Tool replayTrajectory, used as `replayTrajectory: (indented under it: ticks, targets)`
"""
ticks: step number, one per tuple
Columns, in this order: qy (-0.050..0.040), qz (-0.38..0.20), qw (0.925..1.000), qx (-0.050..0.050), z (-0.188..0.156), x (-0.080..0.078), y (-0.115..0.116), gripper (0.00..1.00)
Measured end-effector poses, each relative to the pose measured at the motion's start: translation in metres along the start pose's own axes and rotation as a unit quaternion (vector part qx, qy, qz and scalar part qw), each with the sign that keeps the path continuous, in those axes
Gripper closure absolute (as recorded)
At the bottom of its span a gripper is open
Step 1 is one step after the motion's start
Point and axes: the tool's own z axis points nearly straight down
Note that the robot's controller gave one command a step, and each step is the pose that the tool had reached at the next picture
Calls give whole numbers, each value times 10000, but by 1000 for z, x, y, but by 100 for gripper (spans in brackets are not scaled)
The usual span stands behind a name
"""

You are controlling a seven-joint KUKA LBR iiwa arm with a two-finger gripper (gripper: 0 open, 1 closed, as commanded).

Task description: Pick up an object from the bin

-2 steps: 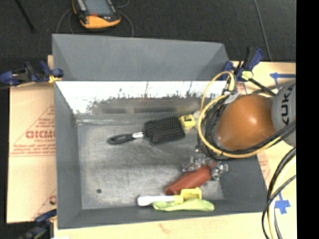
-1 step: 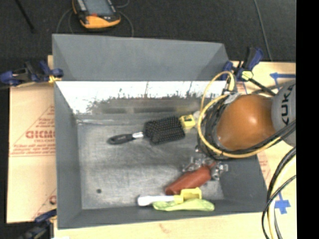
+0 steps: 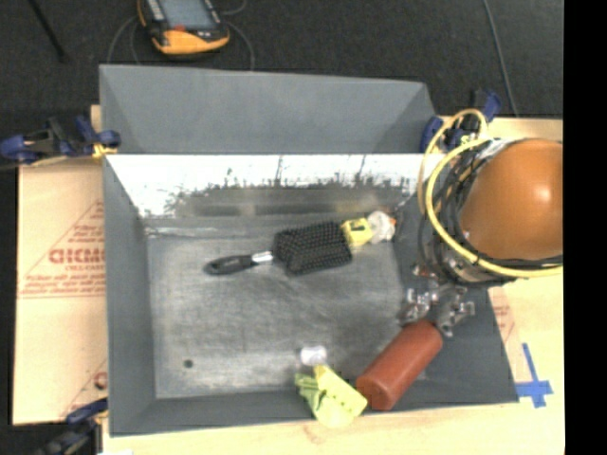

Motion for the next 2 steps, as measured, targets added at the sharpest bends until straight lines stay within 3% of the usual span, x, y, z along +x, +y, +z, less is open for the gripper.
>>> replayTrajectory:
  ticks: [1, 2]
  targets:
    - [-1, 6, 10000, -1, 0, 0, 0, 100]
    - [1, 64, 10000, -27, -46, -5, 2, 100]
